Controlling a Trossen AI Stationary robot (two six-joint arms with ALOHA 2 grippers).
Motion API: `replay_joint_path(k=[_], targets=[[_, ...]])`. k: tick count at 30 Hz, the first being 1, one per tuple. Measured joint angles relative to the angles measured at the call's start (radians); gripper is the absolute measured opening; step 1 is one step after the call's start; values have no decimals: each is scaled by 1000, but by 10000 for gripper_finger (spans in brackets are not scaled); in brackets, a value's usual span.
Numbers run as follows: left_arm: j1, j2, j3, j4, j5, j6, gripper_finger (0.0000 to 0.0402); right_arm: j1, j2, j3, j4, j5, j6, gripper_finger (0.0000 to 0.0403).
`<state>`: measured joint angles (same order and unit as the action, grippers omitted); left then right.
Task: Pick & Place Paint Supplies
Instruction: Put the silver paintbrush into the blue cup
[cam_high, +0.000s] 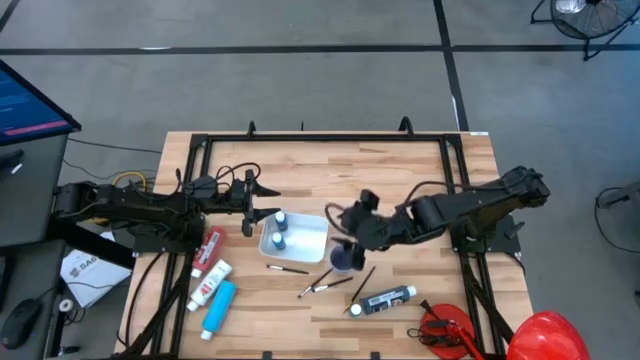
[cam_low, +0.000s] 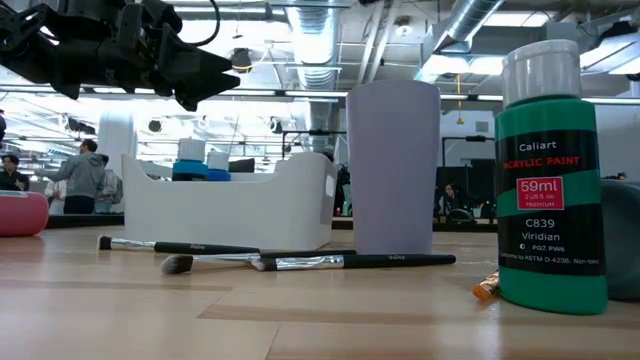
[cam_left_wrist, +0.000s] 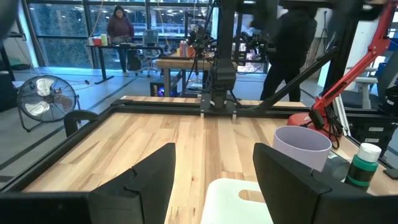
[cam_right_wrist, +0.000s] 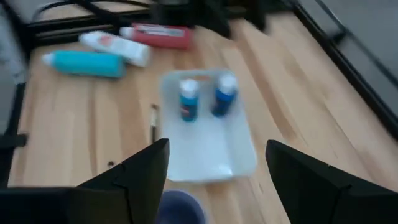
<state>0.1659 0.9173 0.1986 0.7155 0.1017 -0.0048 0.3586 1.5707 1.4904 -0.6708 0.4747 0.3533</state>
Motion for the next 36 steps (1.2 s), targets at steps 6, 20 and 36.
replay_joint_path(k=[6,20,36], targets=[[0,0,0,0,0,0,208,-39,-91,-229,453,-333,-280,260],[-28,0,7,14,24,-52,208,-438,-594,-790,950,-512,-286,260],[-334,3,171,-160,119,-99,208,-490,-568,-791,1018,-518,-308,260]])
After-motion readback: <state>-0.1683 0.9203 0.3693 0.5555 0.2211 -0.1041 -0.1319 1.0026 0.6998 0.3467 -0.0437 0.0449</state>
